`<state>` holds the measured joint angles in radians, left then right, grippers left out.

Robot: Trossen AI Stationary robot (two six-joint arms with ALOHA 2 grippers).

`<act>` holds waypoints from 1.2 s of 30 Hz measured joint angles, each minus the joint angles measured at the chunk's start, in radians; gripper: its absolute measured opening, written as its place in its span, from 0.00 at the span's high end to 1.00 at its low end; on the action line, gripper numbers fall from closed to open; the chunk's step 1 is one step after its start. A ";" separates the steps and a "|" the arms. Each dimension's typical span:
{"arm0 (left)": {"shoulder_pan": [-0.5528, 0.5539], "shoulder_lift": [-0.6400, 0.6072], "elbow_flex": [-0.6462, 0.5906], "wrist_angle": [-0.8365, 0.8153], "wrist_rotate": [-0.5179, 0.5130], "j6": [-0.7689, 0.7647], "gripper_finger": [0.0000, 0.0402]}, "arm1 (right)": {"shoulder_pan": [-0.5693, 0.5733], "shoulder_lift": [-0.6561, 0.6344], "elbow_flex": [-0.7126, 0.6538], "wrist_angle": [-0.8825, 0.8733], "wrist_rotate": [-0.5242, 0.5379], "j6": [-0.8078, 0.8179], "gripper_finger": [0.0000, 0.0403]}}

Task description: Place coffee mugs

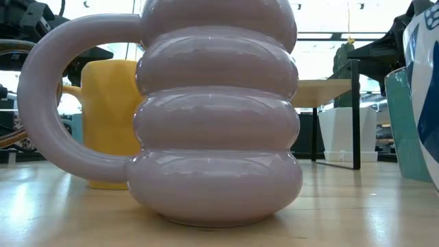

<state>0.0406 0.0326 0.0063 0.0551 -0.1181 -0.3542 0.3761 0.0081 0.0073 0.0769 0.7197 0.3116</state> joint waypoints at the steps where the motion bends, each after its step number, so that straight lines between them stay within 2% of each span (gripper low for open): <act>1: 0.000 0.000 0.000 0.000 0.000 0.000 0.61 | 0.000 0.000 0.000 0.008 0.001 -0.007 0.66; 5: 0.000 0.000 0.000 0.000 0.000 -0.001 0.61 | -0.009 0.000 0.000 0.082 0.101 -0.192 0.66; 9: 0.000 0.000 0.000 0.006 -0.002 0.000 0.61 | -0.025 -0.001 0.000 0.196 0.084 -0.307 0.66; 15: 0.000 0.000 0.000 0.107 -0.027 0.006 0.61 | -0.036 -0.001 0.000 0.314 0.072 -0.316 0.66; 21: 0.000 0.000 0.000 0.126 -0.063 0.008 0.61 | -0.048 0.000 0.005 0.327 0.098 -0.326 0.66; 24: 0.000 0.000 0.000 0.141 -0.065 0.010 0.61 | -0.039 0.000 0.068 0.263 0.098 -0.357 0.66; 29: 0.000 0.000 0.000 0.145 -0.082 0.109 0.61 | -0.011 0.021 0.220 -0.015 0.098 -0.312 0.66; 33: 0.000 0.000 0.000 0.126 -0.163 0.103 0.61 | 0.002 0.098 0.329 -0.236 0.098 -0.215 0.66; 36: 0.000 0.000 0.000 0.186 -0.180 0.144 0.61 | 0.003 0.185 0.395 -0.355 0.071 -0.160 0.66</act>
<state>0.0410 0.0326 0.0067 0.2410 -0.2986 -0.2105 0.3796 0.1934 0.4026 -0.2776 0.7909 0.1516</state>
